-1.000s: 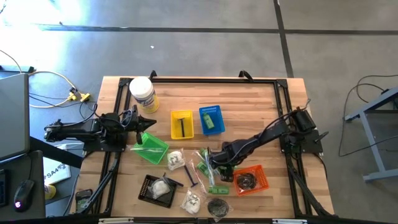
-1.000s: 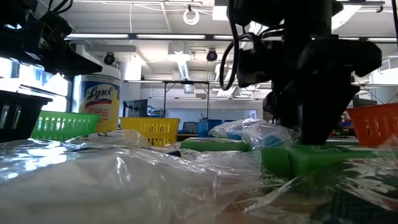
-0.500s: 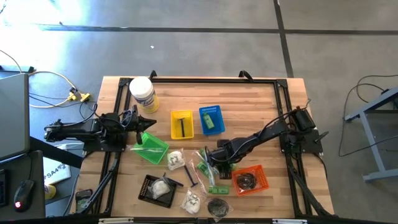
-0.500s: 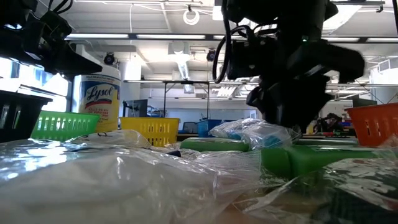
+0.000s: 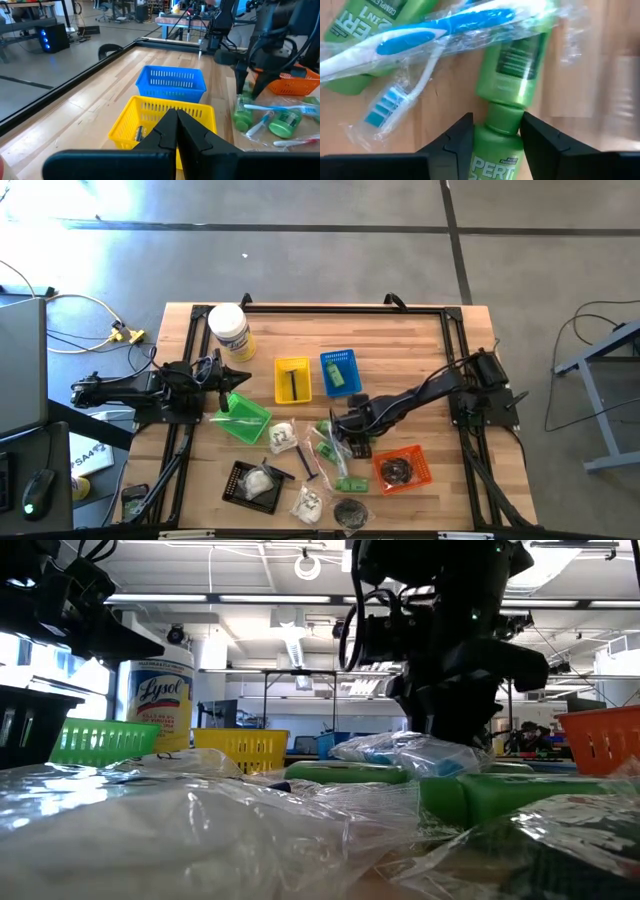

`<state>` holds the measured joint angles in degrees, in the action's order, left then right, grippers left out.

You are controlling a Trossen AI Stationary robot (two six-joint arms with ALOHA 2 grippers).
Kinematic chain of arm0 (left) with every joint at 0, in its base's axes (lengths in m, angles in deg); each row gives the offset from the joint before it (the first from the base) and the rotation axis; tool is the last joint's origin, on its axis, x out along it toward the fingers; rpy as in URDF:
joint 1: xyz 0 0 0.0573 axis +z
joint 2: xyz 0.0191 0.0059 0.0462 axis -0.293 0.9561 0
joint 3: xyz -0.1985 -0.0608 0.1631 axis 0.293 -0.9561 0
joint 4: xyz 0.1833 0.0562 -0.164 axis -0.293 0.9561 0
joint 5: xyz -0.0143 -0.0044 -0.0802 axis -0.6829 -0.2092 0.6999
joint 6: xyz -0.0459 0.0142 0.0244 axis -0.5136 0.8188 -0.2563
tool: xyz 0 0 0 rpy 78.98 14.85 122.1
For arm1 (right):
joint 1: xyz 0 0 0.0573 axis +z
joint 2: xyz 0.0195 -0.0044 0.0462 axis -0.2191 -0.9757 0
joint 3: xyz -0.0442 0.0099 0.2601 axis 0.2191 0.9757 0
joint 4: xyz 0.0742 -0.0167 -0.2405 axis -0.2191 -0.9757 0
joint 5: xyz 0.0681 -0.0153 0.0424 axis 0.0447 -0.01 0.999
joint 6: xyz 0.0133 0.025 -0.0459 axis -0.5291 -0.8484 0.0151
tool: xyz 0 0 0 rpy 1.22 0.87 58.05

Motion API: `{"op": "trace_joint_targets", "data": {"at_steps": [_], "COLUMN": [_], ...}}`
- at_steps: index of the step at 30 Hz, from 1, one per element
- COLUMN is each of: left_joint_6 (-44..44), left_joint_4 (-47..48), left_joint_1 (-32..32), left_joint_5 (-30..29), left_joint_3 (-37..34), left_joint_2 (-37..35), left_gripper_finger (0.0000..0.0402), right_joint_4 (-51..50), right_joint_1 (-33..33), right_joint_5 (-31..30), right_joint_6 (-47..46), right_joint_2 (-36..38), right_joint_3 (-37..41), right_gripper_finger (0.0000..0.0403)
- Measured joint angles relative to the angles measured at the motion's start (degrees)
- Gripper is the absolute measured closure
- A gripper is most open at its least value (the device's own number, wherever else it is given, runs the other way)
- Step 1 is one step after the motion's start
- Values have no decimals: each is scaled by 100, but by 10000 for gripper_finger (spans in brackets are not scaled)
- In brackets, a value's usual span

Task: Pick & Place Travel size toiletries
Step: Put the shampoo into the blue bin

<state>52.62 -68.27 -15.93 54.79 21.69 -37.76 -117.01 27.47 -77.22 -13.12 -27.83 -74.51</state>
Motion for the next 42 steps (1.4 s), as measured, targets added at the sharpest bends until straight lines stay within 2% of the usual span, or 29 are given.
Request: {"op": "trace_joint_targets", "data": {"at_steps": [7, 14, 18, 23, 26, 29, 32, 34, 42], "left_joint_6": [-101, -133, -133, -131, -131, -129, -128, -107, -107], "left_joint_4": [-13, -19, -16, -14, -14, -14, -11, 3, 58], "left_joint_1": [0, 0, 0, 0, -1, 0, 0, 0, 0], "left_joint_5": [0, 0, 0, 0, 7, 16, 29, 35, 57], "left_joint_3": [0, 0, 0, 0, 0, 0, 0, 0, 2], "left_joint_2": [-1, 0, -1, -2, -1, -1, -2, -2, -1], "left_gripper_finger": [401, 402, 402, 402, 402, 402, 402, 402, 402], "right_joint_4": [-737, -1594, -1590, -935, -589, -213, -252, -210, -253], "right_joint_1": [9, -72, -223, -695, -1212, -1783, -2284, -2503, -2785], "right_joint_5": [-523, -1186, -1411, -1895, -1570, -827, 96, 469, 500], "right_joint_6": [23, 7, 35, 165, 67, -283, -542, -630, -614], "right_joint_2": [122, 120, 235, 491, 667, 676, 609, 527, 116], "right_joint_3": [-504, -1346, -1650, -1691, -1689, -1702, -1683, -1691, -1688], "right_gripper_finger": [294, 322, 323, 316, 316, 317, 312, 309, 310]}}
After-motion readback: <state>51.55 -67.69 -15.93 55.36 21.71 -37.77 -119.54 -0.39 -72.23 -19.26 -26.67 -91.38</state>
